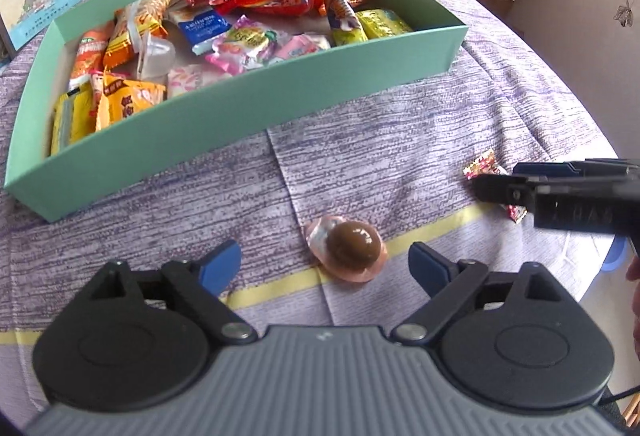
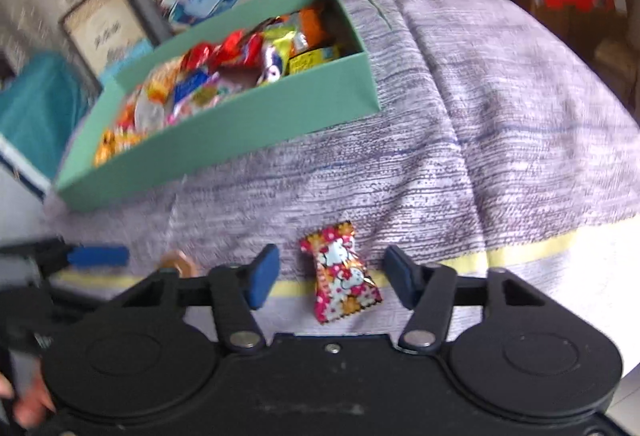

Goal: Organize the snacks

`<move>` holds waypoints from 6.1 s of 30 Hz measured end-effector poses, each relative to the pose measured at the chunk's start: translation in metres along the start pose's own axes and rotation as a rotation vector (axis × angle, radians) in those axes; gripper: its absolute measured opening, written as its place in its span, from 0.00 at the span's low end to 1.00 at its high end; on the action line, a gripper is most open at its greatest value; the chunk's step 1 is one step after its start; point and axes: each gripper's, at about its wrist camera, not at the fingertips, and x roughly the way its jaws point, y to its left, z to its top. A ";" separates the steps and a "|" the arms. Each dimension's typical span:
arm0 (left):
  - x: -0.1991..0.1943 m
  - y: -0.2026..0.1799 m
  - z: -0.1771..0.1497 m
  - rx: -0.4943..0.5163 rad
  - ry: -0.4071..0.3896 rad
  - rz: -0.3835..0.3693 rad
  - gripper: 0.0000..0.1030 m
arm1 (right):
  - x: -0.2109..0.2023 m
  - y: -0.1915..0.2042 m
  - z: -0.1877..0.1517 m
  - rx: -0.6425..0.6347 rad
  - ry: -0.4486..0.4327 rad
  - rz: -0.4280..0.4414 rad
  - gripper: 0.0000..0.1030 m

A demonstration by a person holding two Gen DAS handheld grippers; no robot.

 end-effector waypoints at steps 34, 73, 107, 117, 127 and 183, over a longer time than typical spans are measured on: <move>-0.032 0.000 0.012 0.008 -0.119 -0.063 0.41 | -0.029 -0.020 0.016 0.200 -0.091 0.125 0.21; 0.004 0.100 0.145 -0.204 -0.206 0.074 0.88 | 0.065 0.060 0.173 0.117 -0.118 0.183 0.87; -0.113 0.083 0.049 -0.198 -0.321 0.098 1.00 | -0.046 0.080 0.111 0.050 -0.116 0.106 1.00; -0.105 0.103 0.002 -0.277 -0.241 0.121 1.00 | -0.032 0.080 0.075 0.057 0.002 0.042 1.00; -0.084 0.118 -0.023 -0.329 -0.171 0.177 1.00 | -0.011 0.084 0.041 0.062 0.104 0.007 1.00; -0.076 0.131 -0.031 -0.356 -0.132 0.262 1.00 | 0.002 0.094 0.035 0.044 0.130 -0.046 1.00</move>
